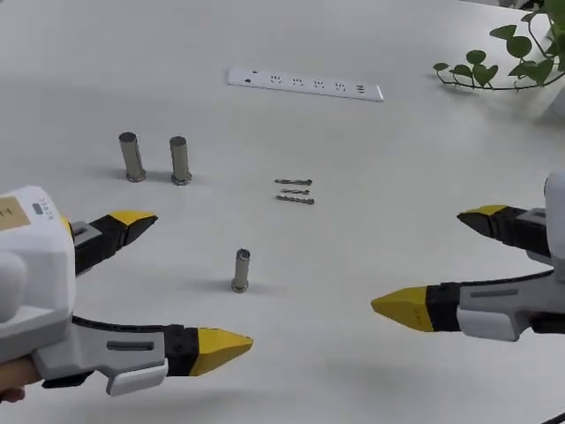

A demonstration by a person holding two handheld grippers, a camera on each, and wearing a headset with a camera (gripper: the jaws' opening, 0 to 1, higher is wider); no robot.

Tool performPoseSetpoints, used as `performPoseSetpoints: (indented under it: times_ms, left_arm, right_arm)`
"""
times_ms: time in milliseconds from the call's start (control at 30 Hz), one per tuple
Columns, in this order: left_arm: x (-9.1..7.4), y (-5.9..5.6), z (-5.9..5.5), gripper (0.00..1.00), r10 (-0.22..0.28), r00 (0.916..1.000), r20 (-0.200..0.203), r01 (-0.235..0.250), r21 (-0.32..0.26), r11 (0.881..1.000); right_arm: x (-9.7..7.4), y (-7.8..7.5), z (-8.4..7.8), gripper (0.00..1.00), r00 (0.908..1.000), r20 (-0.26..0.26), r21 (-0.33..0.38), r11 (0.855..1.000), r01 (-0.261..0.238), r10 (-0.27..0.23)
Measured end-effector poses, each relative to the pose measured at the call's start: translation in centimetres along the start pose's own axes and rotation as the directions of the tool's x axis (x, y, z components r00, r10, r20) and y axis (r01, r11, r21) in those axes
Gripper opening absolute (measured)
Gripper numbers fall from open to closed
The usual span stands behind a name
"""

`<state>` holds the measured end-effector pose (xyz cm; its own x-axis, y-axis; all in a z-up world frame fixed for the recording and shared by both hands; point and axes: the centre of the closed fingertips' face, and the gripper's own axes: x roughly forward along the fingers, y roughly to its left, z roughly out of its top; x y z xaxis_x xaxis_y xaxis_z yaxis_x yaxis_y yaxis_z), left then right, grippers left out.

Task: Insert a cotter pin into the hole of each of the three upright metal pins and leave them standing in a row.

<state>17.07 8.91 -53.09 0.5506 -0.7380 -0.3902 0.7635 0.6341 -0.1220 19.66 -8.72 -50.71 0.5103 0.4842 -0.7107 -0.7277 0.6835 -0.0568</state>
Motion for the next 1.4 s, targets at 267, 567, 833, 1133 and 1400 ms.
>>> performPoseSetpoints:
  times_ms: [267, 567, 833, 1133, 1400]
  left_arm:
    - [-0.7, -0.3, -0.3, 0.99, 0.010, 0.9999, -0.004, -0.010, -0.008, 1.000]
    - [-1.7, 0.0, 0.0, 0.99, 0.030, 0.9995, 0.013, -0.030, -0.018, 0.999]
    - [-2.0, 0.4, 0.0, 0.99, 0.062, 0.9980, 0.015, -0.062, -0.013, 0.998]
    - [-2.3, 1.0, 0.1, 0.99, 0.090, 0.9954, 0.032, -0.090, -0.027, 0.996]
    - [-2.6, 1.3, 0.3, 0.99, 0.102, 0.9936, 0.047, -0.100, -0.049, 0.994]
  right_arm:
    - [1.8, -0.7, 3.5, 0.91, 0.9983, -0.029, -0.178, 0.983, -0.055, 0.050]
    - [5.0, -2.3, 5.8, 0.89, 0.9827, -0.133, -0.358, 0.918, -0.169, 0.129]
    - [7.1, -2.0, 7.2, 0.84, 0.9582, -0.177, -0.385, 0.880, -0.277, 0.224]
    - [8.8, -0.6, 7.0, 0.52, 0.9131, -0.279, -0.436, 0.808, -0.396, 0.297]
    - [11.4, -0.7, 6.9, 0.31, 0.8859, -0.335, -0.438, 0.779, -0.448, 0.321]
